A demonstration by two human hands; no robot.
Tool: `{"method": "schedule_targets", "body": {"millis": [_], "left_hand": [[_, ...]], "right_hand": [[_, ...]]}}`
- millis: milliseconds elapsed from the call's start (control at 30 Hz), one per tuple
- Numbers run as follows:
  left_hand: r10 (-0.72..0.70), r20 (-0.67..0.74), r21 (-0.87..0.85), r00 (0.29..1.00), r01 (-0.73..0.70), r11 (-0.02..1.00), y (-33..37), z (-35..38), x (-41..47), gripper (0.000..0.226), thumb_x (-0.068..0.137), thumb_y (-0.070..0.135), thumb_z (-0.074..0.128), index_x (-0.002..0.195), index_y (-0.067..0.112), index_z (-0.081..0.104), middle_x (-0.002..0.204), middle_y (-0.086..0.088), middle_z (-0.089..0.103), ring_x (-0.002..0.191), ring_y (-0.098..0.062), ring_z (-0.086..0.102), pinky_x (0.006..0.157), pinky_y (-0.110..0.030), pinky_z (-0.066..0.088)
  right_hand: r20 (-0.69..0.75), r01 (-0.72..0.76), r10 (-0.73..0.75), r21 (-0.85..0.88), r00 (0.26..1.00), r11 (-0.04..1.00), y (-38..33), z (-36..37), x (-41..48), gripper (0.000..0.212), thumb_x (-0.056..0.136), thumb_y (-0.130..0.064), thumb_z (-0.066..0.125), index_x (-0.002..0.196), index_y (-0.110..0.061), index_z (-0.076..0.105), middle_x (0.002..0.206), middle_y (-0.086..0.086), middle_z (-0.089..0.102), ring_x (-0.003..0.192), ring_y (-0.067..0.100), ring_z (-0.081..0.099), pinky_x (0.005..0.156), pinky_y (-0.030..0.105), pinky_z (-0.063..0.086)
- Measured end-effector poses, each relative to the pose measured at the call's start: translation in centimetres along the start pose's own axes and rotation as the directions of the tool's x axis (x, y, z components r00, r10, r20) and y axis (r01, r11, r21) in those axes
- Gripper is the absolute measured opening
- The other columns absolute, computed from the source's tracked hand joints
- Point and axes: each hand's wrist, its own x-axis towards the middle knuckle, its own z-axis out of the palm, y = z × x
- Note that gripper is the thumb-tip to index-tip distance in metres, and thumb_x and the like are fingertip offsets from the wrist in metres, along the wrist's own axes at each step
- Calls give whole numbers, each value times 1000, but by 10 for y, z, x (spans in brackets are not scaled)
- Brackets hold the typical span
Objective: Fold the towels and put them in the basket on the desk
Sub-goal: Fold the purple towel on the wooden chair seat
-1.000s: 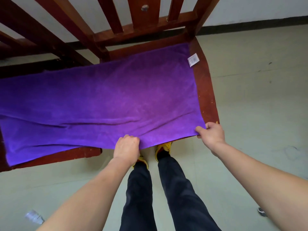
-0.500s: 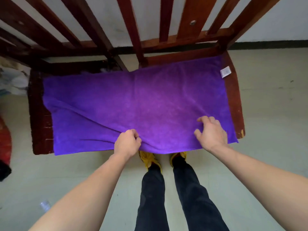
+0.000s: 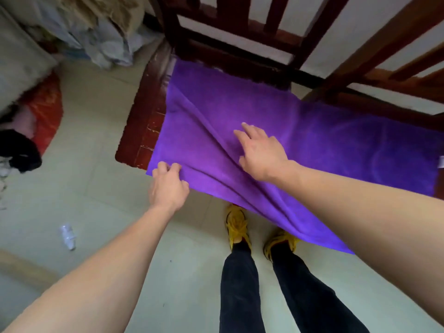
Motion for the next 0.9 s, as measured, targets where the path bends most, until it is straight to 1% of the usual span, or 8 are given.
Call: {"method": "schedule_targets", "body": {"millis": [200, 333, 400, 467, 533, 600, 733, 900], "left_hand": [[101, 5, 137, 995, -101, 985, -30, -2, 4, 33, 86, 18, 52, 119, 14, 52, 118, -11, 44, 113, -31, 43, 87, -43, 41], [-114, 15, -41, 993, 115, 993, -38, -5, 7, 35, 87, 23, 53, 120, 11, 51, 124, -15, 43, 116, -35, 44, 91, -44, 41], [-339, 9, -338, 941, 322, 884, -41, -10, 18, 46, 86, 28, 61, 126, 10, 47, 129, -18, 43, 119, -37, 45, 95, -43, 40], [-479, 62, -604, 876, 415, 681, -42, -14, 32, 60, 80, 26, 72, 129, 9, 42, 130, -18, 47, 118, -36, 49, 96, -39, 39], [-556, 110, -710, 824, 456, 537, -41, -16, 42, 63, 77, 20, 77, 128, 9, 41, 126, -17, 54, 114, -34, 54, 94, -35, 40], [-606, 124, -713, 786, 495, 496, -43, -18, 45, 54, 77, 16, 76, 122, 12, 46, 117, -14, 58, 102, -30, 57, 85, -30, 41], [-584, 9, -632, 812, 457, 626, -58, -25, 45, 31, 79, 6, 64, 108, 13, 54, 102, -12, 61, 97, -34, 58, 76, -30, 39], [-463, -153, -360, 873, 387, 849, -57, -36, 51, 33, 75, 5, 61, 104, 19, 59, 117, -12, 50, 113, -33, 46, 90, -40, 39]], "right_hand": [[145, -45, 65, -136, 987, 990, -17, -14, 53, 79, 89, -30, 56, 153, -17, 12, 163, 5, -3, 149, 23, 3, 111, 51, 27], [159, -51, 80, -182, 984, 982, -22, -24, 69, 81, 88, -33, 58, 153, -20, 12, 163, 5, -4, 149, 23, 2, 110, 53, 28], [155, -50, 81, -193, 985, 980, -22, -30, 78, 82, 87, -34, 59, 154, -21, 12, 163, 5, -5, 149, 24, 2, 110, 53, 28], [154, -51, 83, -204, 985, 978, -24, -33, 87, 85, 87, -35, 61, 154, -22, 10, 162, 5, -8, 149, 24, 0, 110, 53, 28], [153, -63, 93, -189, 984, 980, -25, -33, 91, 88, 85, -35, 63, 154, -23, 8, 162, 5, -10, 149, 23, -3, 110, 53, 29], [150, -66, 92, -169, 984, 983, -26, -32, 92, 89, 84, -35, 64, 153, -23, 9, 162, 6, -10, 149, 24, -4, 110, 53, 29], [6, -8, 9, -192, 1000, 981, -25, -37, 85, 74, 86, -28, 60, 150, -20, 24, 162, 12, 5, 148, 29, 7, 107, 50, 33], [-78, 17, -33, -198, 996, 980, -35, -51, 104, 73, 88, -27, 57, 151, -20, 22, 162, 9, 4, 149, 27, 6, 107, 52, 30]]}}
